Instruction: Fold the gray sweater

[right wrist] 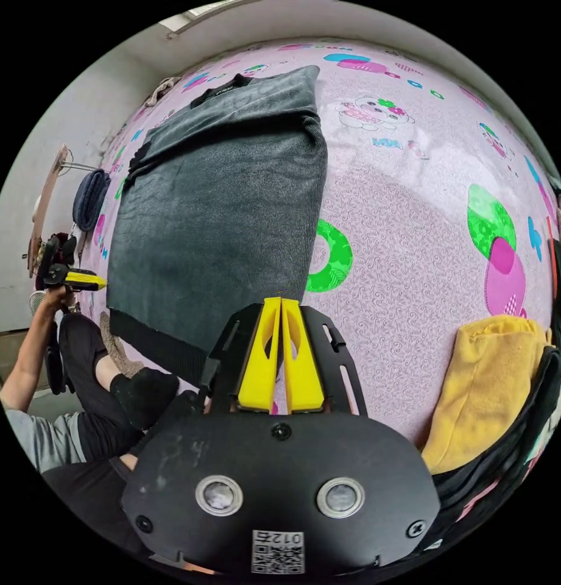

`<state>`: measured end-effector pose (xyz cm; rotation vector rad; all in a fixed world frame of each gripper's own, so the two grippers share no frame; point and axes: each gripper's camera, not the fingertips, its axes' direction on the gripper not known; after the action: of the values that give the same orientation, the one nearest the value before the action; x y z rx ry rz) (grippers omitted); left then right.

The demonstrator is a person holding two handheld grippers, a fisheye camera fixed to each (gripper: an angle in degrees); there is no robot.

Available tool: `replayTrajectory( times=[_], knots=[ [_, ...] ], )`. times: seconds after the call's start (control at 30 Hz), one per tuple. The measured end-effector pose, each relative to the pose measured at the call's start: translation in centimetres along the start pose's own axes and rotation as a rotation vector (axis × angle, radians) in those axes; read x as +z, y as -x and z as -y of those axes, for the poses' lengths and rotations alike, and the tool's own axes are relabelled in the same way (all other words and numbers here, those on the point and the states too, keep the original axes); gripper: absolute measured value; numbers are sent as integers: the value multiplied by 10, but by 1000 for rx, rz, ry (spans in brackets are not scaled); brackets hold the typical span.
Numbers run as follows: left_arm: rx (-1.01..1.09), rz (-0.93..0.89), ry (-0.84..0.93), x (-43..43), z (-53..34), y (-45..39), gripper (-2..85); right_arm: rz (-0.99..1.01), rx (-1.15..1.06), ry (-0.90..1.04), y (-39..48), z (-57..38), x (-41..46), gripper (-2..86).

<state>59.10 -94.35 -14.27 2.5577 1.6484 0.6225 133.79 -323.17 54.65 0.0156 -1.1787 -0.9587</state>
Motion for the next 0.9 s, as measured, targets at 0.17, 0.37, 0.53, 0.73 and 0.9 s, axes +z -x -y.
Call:
replayTrajectory(
  times=[0.17, 0.37, 0.53, 0.73, 0.9],
  knots=[
    [-110, -72, 46, -5, -22, 12, 49, 150, 51, 15, -34, -22, -6, 1],
    [-87, -78, 94, -10, -21, -3, 80, 378, 155, -43, -84, -43, -12, 47],
    [-71, -49, 144, -15, -10, -15, 81, 420, 130, -2, -109, -44, -9, 59],
    [-68, -104, 140, -36, -10, -22, 94, 501, 76, 35, -124, -35, -4, 68],
    [-23, -179, 247, -33, -7, -38, 95, 478, 62, 47, -135, -32, -6, 78]
  ],
)
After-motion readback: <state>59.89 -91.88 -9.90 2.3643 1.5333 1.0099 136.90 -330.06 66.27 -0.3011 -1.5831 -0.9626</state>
